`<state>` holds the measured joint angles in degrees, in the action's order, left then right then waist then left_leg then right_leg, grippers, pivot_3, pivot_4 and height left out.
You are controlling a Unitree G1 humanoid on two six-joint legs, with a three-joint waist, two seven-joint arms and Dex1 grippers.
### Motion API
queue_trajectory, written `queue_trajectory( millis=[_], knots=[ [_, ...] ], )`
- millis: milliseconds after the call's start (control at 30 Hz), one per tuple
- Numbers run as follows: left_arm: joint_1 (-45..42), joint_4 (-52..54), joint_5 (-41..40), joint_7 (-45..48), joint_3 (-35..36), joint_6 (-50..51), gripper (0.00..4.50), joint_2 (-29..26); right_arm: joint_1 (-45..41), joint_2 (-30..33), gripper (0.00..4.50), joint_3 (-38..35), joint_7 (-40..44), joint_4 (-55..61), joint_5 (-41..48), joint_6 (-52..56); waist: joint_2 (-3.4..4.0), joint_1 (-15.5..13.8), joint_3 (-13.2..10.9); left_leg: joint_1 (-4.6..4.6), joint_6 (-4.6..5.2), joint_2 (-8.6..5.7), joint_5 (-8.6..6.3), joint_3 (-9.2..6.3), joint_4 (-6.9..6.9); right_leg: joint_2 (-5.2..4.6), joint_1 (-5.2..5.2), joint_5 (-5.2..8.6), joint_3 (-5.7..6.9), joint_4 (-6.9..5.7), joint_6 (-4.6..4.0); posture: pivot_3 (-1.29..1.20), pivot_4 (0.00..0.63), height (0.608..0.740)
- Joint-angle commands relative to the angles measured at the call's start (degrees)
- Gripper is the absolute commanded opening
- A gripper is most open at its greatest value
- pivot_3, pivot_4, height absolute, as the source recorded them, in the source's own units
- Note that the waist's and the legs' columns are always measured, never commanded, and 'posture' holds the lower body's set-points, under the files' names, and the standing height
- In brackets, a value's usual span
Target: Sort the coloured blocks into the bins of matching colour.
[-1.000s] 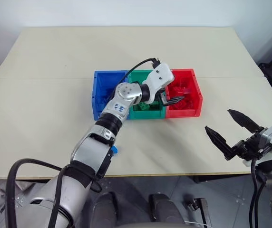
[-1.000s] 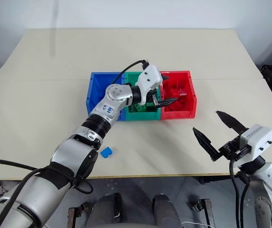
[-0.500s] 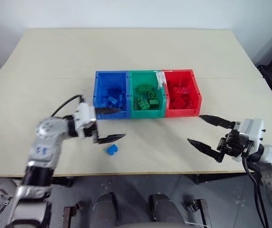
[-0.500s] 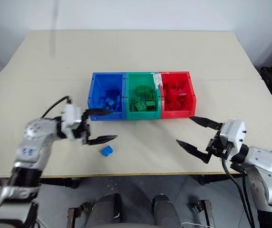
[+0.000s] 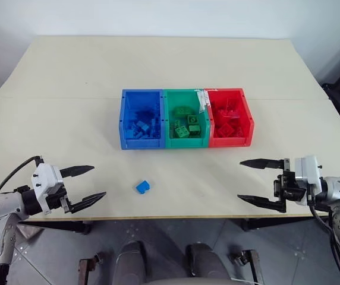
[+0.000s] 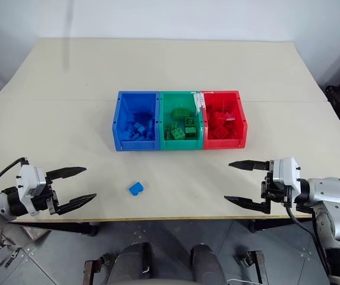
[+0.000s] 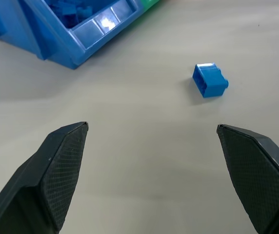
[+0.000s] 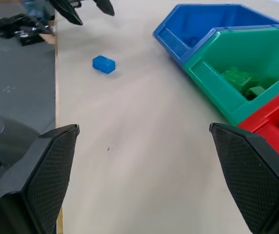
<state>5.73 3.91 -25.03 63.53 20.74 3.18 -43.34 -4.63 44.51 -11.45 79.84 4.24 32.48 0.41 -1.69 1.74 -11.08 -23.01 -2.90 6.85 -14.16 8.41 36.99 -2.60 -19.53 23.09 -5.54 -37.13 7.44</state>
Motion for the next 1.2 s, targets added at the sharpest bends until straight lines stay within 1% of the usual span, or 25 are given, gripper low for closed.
queue_trajectory(
  millis=[33,167,233,367,467,567,633,700,800,1000,1100,1133,1200],
  knots=[
    [0.84,5.1,0.22,-1.25,-0.47,0.77,4.49,-0.89,-0.85,0.84,4.5,-0.38,1.27,0.17,0.28,-0.62,0.0,0.16,0.0,0.0,-0.01,0.0,-0.01,0.01,0.0,0.0,0.01,0.0,-0.01,0.01,0.0,0.0,0.15,0.74],
    [0.99,12.06,0.68,-5.69,-3.76,6.07,4.49,-0.12,-0.77,0.52,4.5,-0.04,1.37,1.0,0.3,-0.36,0.0,0.21,0.0,-0.01,0.0,0.01,-0.06,0.04,-0.02,0.0,0.03,0.0,-0.03,0.12,0.01,0.0,0.15,0.74],
    [1.3,17.19,0.26,-9.76,-6.24,11.91,4.49,0.65,-0.6,0.34,4.5,0.17,1.32,1.54,0.48,-0.1,0.0,0.2,0.0,-0.03,0.0,0.01,-0.08,0.03,-0.03,0.01,0.03,0.0,-0.03,0.16,0.01,0.0,0.15,0.74],
    [1.97,25.22,2.89,-16.66,-12.1,21.13,4.49,0.59,-1.37,-0.21,4.5,1.37,1.35,2.72,1.12,0.58,0.0,0.22,0.0,-0.04,0.01,0.01,-0.09,0.04,-0.01,0.01,0.03,-0.01,-0.06,0.22,0.04,0.0,0.15,0.74],
    [0.77,28.57,4.19,-21.59,-15.17,27.98,4.49,0.97,-2.24,-0.54,4.5,2.94,0.85,3.85,1.04,1.2,0.0,0.39,0.0,-0.04,0.0,0.03,-0.09,0.03,0.01,0.04,0.02,-0.01,-0.07,0.2,0.04,0.0,0.15,0.74],
    [-1.27,31.28,6.3,-25.49,-19.8,34.75,4.49,0.74,-3.12,-0.75,4.5,4.11,0.64,4.31,0.79,1.55,0.0,0.5,0.0,-0.03,0.0,0.02,-0.08,0.02,0.04,0.04,0.04,-0.01,-0.08,0.19,0.04,0.0,0.15,0.74],
    [-3.16,32.37,7.11,-28.87,-22.16,40.28,4.49,1.62,-3.41,-0.58,4.5,4.48,0.69,4.18,0.45,1.25,0.0,0.46,0.0,-0.03,0.0,0.01,-0.09,0.02,0.07,0.03,0.06,-0.02,-0.08,0.2,0.04,0.0,0.15,0.74],
    [-4.51,32.71,7.87,-30.43,-23.86,42.27,4.49,2.17,-3.26,-0.33,4.5,4.38,0.84,4.0,0.34,1.06,0.0,0.15,0.0,-0.03,0.0,-0.01,-0.09,0.01,0.08,0.02,0.09,-0.02,-0.08,0.21,0.05,0.0,0.15,0.74],
    [-5.42,32.39,8.37,-31.2,-24.84,43.35,3.88,2.4,-2.76,-0.07,4.5,4.23,0.98,4.02,0.17,0.82,0.02,-0.11,0.01,-0.03,0.01,-0.02,-0.08,-0.01,0.11,0.02,0.11,-0.02,-0.07,0.2,0.04,0.0,0.15,0.74],
    [-6.67,30.2,11.09,-31.82,-26.65,41.46,2.1,2.05,-1.61,-0.8,4.5,4.0,-0.48,5.18,0.08,0.74,0.02,-0.1,0.01,0.0,0.01,-0.04,-0.08,-0.01,0.12,0.0,0.16,-0.02,-0.08,0.21,0.04,0.0,0.15,0.74],
    [-6.89,29.65,11.49,-31.28,-26.99,40.12,1.1,2.23,-1.14,-0.83,4.5,3.96,-0.9,5.47,0.09,0.62,0.02,-0.09,0.01,0.0,0.01,-0.04,-0.08,0.0,0.11,-0.01,0.16,-0.02,-0.08,0.22,0.04,0.0,0.15,0.74],
    [-6.97,29.3,11.5,-30.95,-26.92,39.12,0.93,2.41,-1.12,-0.83,4.5,3.97,-1.02,5.47,0.09,0.61,0.02,-0.1,0.01,0.0,0.01,-0.04,-0.08,0.0,0.11,-0.01,0.16,-0.02,-0.08,0.22,0.04,0.0,0.15,0.74],
    [-7.12,28.03,11.22,-30.16,-25.86,35.72,0.93,3.2,-1.09,-0.82,4.5,3.79,-1.33,5.36,0.1,0.56,0.02,-0.13,0.01,0.01,0.02,-0.04,-0.08,-0.01,0.12,-0.02,0.18,-0.02,-0.08,0.22,0.04,0.0,0.15,0.74]
  ],
)
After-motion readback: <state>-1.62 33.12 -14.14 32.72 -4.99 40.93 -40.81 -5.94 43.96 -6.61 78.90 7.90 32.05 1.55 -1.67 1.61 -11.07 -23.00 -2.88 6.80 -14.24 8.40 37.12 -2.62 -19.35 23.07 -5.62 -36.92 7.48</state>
